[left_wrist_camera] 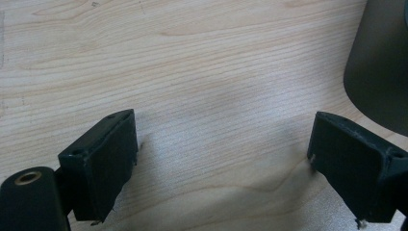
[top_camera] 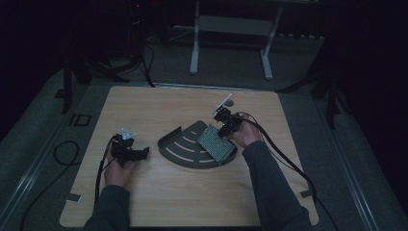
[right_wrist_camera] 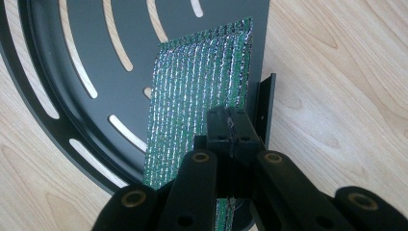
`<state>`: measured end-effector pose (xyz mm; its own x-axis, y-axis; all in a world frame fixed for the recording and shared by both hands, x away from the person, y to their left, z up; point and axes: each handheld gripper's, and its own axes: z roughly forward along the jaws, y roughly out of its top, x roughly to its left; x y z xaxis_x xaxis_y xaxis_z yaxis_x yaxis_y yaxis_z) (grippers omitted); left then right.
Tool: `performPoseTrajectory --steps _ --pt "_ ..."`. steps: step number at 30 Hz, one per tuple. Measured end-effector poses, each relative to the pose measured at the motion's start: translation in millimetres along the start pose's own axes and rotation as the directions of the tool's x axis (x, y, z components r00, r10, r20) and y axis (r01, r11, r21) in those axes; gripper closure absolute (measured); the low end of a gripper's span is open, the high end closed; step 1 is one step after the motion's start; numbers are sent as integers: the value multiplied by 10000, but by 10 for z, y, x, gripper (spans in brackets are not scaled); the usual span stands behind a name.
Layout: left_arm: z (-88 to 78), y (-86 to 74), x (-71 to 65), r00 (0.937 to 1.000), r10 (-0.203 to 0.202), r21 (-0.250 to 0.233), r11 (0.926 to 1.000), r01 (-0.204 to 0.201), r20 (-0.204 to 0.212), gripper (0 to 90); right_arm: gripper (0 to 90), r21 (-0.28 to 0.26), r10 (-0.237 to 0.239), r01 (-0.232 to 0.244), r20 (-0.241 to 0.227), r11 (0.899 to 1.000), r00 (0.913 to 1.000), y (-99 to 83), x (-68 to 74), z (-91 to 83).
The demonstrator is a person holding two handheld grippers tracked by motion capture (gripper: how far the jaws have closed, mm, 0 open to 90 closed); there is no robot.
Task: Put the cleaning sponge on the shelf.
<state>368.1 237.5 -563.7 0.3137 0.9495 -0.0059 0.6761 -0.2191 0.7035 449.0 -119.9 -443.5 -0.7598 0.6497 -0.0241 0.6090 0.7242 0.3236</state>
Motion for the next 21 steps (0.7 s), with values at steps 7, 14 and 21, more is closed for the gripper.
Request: performPoseTrajectory --steps 7,14,21 --pt "0 0 1 10000 10 0 10000 -10 -7 109 897 131 -31 28 277 9999 9996 -1 -3 58" --pt "0 0 -1 10000 -11 -1 10000 11 2 109 897 77 13 -16 364 10000 9993 2 -3 89" --pt "0 0 -1 10000 -14 0 10000 14 2 109 896 106 106 -111 477 9999 9988 -5 -27 124"
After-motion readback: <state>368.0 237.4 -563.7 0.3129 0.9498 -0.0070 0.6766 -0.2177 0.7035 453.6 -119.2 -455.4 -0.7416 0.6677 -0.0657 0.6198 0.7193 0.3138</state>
